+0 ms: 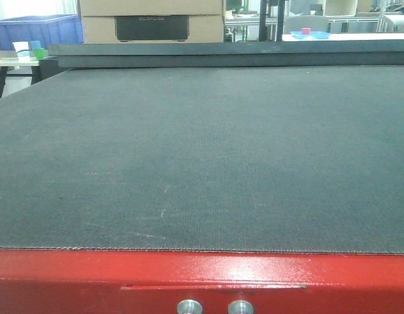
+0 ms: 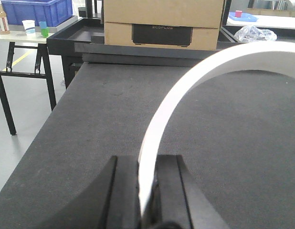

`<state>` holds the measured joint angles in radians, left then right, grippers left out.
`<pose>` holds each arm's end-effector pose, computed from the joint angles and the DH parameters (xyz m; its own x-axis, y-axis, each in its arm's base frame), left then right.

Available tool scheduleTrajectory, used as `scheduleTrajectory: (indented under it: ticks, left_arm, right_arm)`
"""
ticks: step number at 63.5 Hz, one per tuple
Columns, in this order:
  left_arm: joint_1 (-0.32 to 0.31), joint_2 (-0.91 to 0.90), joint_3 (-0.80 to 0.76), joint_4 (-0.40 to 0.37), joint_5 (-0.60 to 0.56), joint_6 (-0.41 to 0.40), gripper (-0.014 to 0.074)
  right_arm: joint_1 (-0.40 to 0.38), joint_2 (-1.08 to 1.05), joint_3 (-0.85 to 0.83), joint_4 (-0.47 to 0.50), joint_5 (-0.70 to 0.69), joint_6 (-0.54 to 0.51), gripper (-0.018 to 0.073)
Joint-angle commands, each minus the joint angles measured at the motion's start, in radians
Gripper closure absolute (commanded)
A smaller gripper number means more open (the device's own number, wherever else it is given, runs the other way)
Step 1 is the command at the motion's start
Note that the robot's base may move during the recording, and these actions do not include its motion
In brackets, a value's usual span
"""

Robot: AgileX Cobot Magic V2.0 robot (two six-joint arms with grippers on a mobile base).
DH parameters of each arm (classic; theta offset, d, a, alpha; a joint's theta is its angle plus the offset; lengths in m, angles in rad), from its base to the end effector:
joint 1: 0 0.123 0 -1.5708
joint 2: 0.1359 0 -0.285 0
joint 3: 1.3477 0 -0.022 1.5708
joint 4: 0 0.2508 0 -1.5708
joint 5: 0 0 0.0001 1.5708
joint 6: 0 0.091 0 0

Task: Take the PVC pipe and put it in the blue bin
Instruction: 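Lift the white curved pipe piece off the table with both grippers, then drive the base away from the table holding the pipe piece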

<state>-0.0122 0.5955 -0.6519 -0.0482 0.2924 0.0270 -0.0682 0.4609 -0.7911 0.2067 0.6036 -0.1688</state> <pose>0.1229 -0.0028 0.3575 -0.1484 -0.0173 -0.9888 0.0231 0.9995 -0.0210 0.0741 0.0056 0.3890 -0.1750 0.0141 -0.9845 -0.0464 0.9987 0.0225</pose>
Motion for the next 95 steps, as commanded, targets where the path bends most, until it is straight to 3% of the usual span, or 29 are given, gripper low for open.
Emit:
scheduleTrajectory:
  ticks: [1, 95]
  left_arm:
    - [-0.005, -0.003, 0.002, -0.001, -0.027, -0.002, 0.0707]
    - [-0.005, -0.003, 0.002, -0.001, -0.027, -0.002, 0.0707]
  right_arm:
    - [-0.001, -0.004, 0.003, -0.002, -0.028, -0.005, 0.0728]
    - [-0.001, -0.004, 0.003, -0.002, -0.028, -0.005, 0.0728]
